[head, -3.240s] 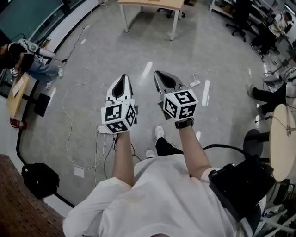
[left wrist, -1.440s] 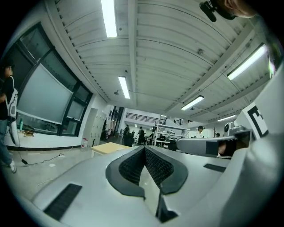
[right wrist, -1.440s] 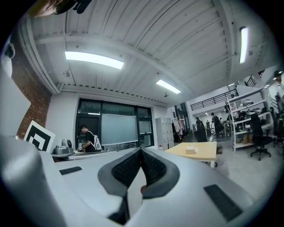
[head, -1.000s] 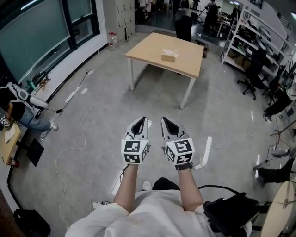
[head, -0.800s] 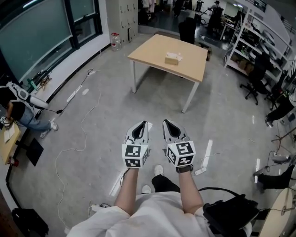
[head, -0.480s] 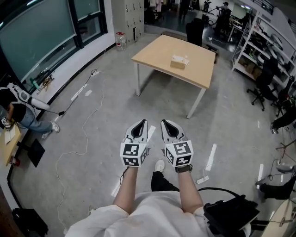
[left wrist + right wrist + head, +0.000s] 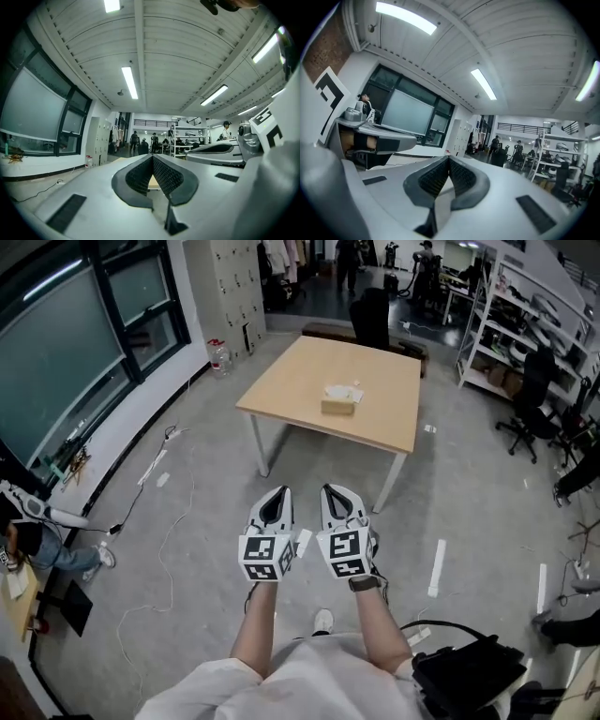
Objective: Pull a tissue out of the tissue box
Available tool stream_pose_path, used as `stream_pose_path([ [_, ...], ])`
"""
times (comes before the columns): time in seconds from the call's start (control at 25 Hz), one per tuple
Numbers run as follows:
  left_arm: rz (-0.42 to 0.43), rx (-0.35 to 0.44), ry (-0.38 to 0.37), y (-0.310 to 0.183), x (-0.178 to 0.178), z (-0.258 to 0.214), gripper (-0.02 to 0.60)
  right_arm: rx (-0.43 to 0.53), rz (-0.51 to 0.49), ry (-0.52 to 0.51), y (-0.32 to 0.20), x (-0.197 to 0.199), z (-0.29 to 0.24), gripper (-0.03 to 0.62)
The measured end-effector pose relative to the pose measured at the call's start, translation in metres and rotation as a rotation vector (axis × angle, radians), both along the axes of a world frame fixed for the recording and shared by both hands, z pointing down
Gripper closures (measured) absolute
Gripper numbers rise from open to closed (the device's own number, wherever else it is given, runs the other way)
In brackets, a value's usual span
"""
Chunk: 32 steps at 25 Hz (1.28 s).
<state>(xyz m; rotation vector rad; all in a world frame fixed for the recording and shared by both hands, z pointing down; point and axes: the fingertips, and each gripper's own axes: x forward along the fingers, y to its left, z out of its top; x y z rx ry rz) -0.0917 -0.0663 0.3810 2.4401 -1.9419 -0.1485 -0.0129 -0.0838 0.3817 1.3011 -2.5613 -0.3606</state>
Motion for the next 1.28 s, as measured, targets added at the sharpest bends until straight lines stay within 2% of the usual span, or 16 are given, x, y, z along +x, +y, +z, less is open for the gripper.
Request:
stream_pose_path([
  [0.2,0.025,-0.03,-0.008,-0.056,0.025,0.018,0.591,-0.066,0.044,-0.025,-0.058,0.03,0.019,0.591],
  [0.36,0.033,-0.053,-0.015,-0.088,0.031,0.022,0.591,-0.122,0.016,-0.069,-0.083,0.029,0.026,0.591],
  [0.64,0.064,-0.058,-0.024,-0.145,0.018,0.035,0.591,-0.146,0.001,-0.136,-0.13,0.007,0.035,0.591],
  [0.8,0.102,-0.054,-0.028,-0.191,0.011,0.046,0.591,-0.145,0.04,-0.185,-0.176,-0.002,0.042,0.591],
  [1.04,0.12,-0.086,0.006,-0.265,-0.001,0.062,0.591,-0.167,0.076,-0.165,-0.242,-0.008,0.053,0.591],
  [1.16,0.14,-0.07,-0.012,-0.297,0.004,0.058,0.591,-0.165,0.108,-0.169,-0.281,0.0,0.051,0.591],
  [1.28,0.149,-0.073,-0.028,-0.334,-0.011,0.06,0.591,-0.174,0.137,-0.173,-0.326,-0.007,0.053,0.591],
])
